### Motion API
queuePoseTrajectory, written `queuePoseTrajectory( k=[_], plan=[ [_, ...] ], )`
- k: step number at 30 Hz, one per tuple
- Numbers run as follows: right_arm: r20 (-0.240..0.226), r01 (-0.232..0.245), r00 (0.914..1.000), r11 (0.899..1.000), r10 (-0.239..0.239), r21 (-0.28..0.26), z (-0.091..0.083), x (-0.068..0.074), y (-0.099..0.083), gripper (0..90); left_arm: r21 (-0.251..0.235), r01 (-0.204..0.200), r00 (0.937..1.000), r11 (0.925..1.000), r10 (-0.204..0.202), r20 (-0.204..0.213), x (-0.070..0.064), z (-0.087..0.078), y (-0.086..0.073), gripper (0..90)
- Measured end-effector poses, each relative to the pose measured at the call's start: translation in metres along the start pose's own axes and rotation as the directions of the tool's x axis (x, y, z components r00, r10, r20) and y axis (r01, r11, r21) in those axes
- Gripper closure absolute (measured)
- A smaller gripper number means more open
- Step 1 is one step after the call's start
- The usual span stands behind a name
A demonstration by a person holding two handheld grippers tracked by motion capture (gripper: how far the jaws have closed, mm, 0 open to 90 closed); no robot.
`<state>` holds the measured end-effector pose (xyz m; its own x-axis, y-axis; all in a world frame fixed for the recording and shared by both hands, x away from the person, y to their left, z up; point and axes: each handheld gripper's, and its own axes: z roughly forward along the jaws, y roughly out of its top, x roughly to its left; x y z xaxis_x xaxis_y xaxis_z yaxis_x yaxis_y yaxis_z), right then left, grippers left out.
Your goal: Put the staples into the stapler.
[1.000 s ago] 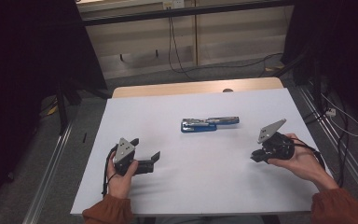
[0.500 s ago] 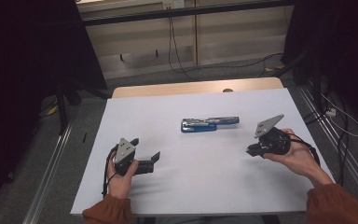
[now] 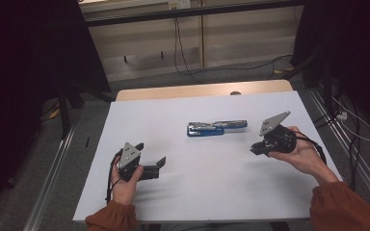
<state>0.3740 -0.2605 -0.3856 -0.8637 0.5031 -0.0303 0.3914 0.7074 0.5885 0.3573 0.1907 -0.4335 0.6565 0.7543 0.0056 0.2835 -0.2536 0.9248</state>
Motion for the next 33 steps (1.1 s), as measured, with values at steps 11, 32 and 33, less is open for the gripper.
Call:
queuePoseTrajectory(
  k=[11,32,33],
  plan=[
    [0.017,0.036,0.9992,0.999,-0.036,-0.019,0.003,-0.003,0.022,79.3,-0.003,-0.003,1.0,1.0,0.003,0.007,-0.001,0.0,0.0,3.1],
    [0.024,0.081,0.9965,0.996,-0.08,-0.042,0.006,-0.019,0.055,79.3,-0.003,-0.006,1.0,1.0,0.006,0.008,-0.001,-0.001,0.0,3.1],
    [0.024,0.084,0.9963,0.996,-0.083,-0.04,0.007,-0.019,0.057,79.3,-0.003,-0.005,1.0,1.0,0.005,0.009,-0.001,0.0,0.0,3.1]
  ],
)
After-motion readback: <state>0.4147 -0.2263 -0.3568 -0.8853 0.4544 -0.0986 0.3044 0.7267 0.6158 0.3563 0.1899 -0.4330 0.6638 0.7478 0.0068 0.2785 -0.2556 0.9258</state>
